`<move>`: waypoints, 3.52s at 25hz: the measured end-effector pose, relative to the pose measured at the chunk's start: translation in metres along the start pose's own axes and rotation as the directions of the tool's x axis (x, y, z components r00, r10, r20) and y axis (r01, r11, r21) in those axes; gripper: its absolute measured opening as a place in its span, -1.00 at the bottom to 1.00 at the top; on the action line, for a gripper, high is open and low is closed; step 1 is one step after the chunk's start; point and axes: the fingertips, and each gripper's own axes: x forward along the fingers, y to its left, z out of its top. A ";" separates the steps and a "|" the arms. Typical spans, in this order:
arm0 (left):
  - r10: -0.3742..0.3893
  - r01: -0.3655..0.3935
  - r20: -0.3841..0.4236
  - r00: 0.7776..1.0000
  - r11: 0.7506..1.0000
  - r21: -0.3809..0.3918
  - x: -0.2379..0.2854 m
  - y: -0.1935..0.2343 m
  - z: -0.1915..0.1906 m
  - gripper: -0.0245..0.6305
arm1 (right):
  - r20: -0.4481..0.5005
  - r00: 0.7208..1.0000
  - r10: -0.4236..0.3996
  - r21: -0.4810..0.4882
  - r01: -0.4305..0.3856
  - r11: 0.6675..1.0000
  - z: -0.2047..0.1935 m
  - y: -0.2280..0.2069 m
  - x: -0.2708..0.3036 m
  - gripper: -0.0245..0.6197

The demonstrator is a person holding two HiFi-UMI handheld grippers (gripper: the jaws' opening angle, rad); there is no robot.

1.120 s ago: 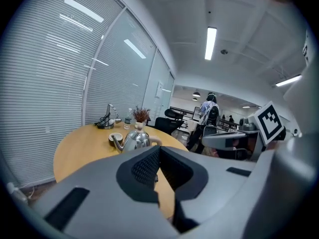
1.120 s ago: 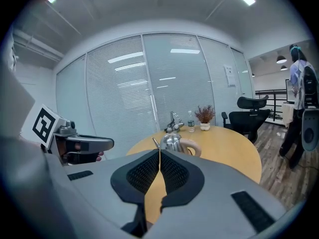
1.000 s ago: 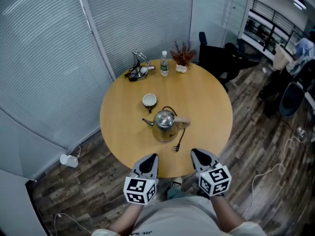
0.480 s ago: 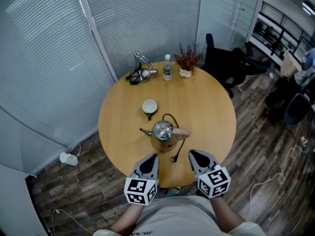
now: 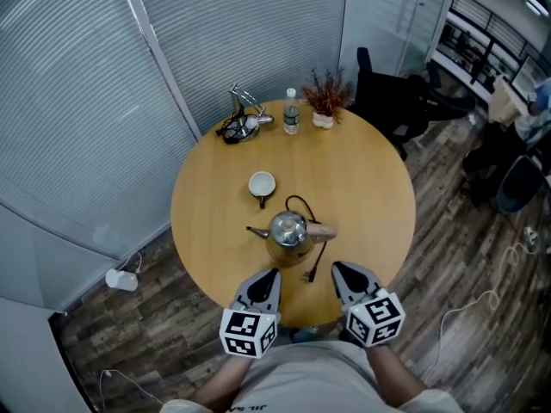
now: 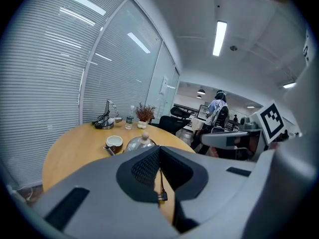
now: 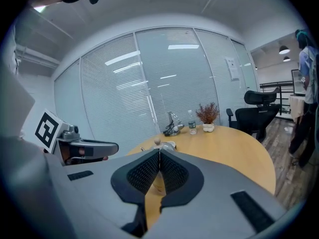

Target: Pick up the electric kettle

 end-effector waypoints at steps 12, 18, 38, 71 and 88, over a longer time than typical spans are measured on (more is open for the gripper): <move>-0.039 0.039 -0.025 0.999 0.999 -0.002 0.012 0.021 0.001 -0.92 | -0.025 0.998 -0.060 -0.001 0.060 0.998 -0.008 -0.001 0.015 -0.83; -0.058 0.057 -0.043 0.997 0.998 -0.007 0.021 0.029 -0.002 -0.92 | -0.047 0.996 -0.074 0.002 0.074 0.997 -0.013 -0.003 0.025 -0.83; -0.099 0.097 -0.103 0.990 0.995 -0.016 0.055 0.031 -0.018 -0.92 | -0.103 0.989 -0.110 0.041 0.115 0.993 -0.035 -0.026 0.050 -0.83; -0.100 0.089 -0.158 0.982 0.993 -0.078 0.076 0.044 -0.052 -0.92 | -0.198 0.948 -0.248 -0.028 0.247 0.969 -0.081 -0.077 0.089 -0.55; -0.071 0.052 -0.179 0.981 0.993 -0.108 0.075 0.062 -0.063 -0.92 | -0.214 0.920 -0.327 -0.030 0.329 0.944 -0.091 -0.110 0.115 -0.30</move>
